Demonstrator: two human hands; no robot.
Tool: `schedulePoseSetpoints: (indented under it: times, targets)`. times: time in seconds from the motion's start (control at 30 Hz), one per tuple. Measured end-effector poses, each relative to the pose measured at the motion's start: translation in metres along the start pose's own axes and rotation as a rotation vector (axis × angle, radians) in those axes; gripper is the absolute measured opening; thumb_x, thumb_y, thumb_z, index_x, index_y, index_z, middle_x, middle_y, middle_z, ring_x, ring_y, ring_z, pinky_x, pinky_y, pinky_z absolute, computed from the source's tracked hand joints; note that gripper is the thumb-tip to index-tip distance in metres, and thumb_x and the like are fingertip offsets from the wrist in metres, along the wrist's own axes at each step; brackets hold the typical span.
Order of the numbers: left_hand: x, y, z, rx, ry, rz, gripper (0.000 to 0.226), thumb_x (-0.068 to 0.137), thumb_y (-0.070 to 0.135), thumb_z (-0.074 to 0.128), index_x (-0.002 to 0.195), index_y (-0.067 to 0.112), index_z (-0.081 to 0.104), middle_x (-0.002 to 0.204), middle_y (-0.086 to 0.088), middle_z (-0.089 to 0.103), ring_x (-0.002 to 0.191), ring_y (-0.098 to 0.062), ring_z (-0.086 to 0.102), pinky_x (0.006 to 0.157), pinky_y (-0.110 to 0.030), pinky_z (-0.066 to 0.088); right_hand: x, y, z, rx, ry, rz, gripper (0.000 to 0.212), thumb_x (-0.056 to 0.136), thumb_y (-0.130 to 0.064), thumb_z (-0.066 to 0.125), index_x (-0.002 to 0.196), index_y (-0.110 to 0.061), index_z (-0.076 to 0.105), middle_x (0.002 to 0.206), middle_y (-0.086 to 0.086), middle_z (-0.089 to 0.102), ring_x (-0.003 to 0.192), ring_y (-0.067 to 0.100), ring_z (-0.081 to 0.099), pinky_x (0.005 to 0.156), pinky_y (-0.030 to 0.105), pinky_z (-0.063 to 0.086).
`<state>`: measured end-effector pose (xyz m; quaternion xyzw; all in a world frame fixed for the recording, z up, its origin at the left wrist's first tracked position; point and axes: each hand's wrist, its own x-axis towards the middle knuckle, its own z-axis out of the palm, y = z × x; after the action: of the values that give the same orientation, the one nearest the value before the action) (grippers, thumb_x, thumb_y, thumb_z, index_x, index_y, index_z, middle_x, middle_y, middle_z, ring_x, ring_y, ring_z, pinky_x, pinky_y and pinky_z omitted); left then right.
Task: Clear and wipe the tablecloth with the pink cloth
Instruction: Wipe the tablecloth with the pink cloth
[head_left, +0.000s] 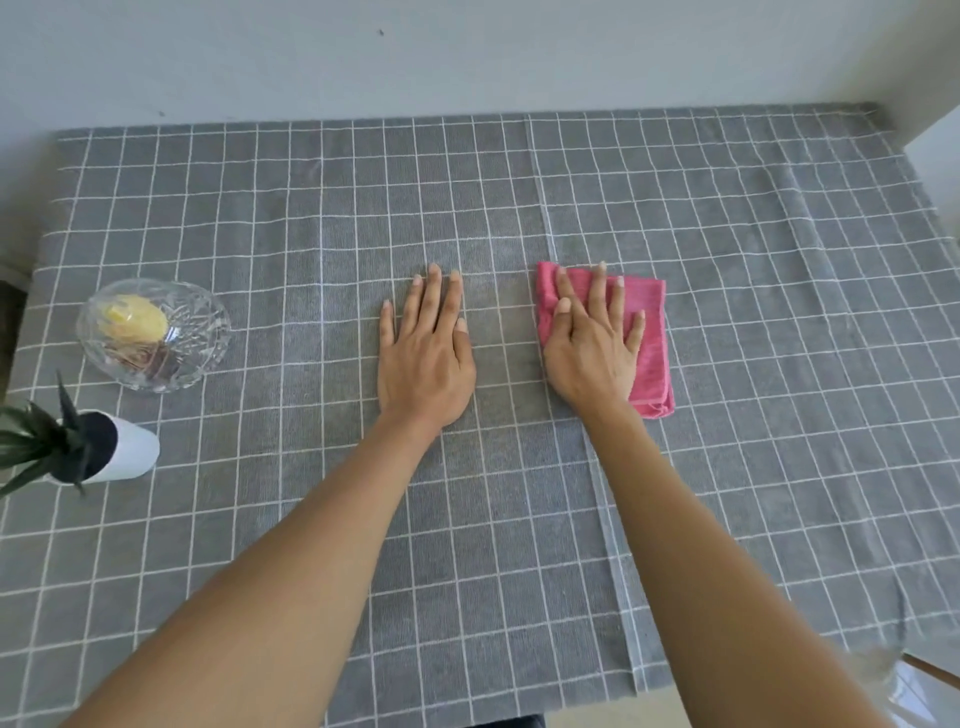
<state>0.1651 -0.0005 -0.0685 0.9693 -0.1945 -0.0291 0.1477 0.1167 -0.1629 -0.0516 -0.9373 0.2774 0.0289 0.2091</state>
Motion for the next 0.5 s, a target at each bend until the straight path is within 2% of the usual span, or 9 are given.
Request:
schedulePoseSetpoints:
  times: [0.07,0.3,0.4,0.5]
  targets:
    - [0.000,0.000,0.000,0.004,-0.002,0.001,0.053,0.102,0.033,0.012,0.153,0.024,0.001,0.161,0.004,-0.004,0.148,-0.012,-0.007,0.120,-0.044,-0.004,0.000,-0.004,0.002,-0.003,0.007,0.040,0.049,0.103,-0.039,0.013,0.152,-0.042,0.013,0.162,-0.005,-0.009,0.148,0.016,-0.014,0.117,0.048,-0.014]
    - [-0.001,0.000,-0.001,0.002,0.001,-0.002,0.053,0.102,0.033,0.013,0.153,0.025,0.002,0.161,0.004,-0.003,0.148,-0.012,-0.006,0.120,-0.043,-0.004,-0.026,-0.020,0.010,-0.032,-0.092,-0.240,0.047,0.102,-0.044,0.010,0.149,-0.048,0.013,0.161,-0.009,-0.008,0.147,0.013,-0.014,0.115,0.044,-0.018]
    - [0.000,-0.001,-0.002,-0.008,0.001,0.006,0.052,0.102,0.032,0.014,0.153,0.025,0.003,0.161,0.005,-0.002,0.148,-0.011,-0.006,0.120,-0.043,-0.005,-0.022,-0.015,0.007,-0.032,-0.092,-0.231,0.046,0.102,-0.043,0.010,0.148,-0.049,0.013,0.161,-0.011,-0.006,0.147,0.012,-0.013,0.116,0.043,-0.017]
    - [-0.001,-0.002,-0.003,-0.004,-0.009,0.005,0.052,0.103,0.032,0.013,0.153,0.025,0.001,0.161,0.005,-0.003,0.148,-0.011,-0.007,0.120,-0.042,-0.006,-0.005,0.002,-0.004,-0.051,-0.077,-0.133,0.047,0.102,-0.044,0.010,0.148,-0.049,0.011,0.161,-0.009,-0.008,0.147,0.016,-0.015,0.116,0.045,-0.016]
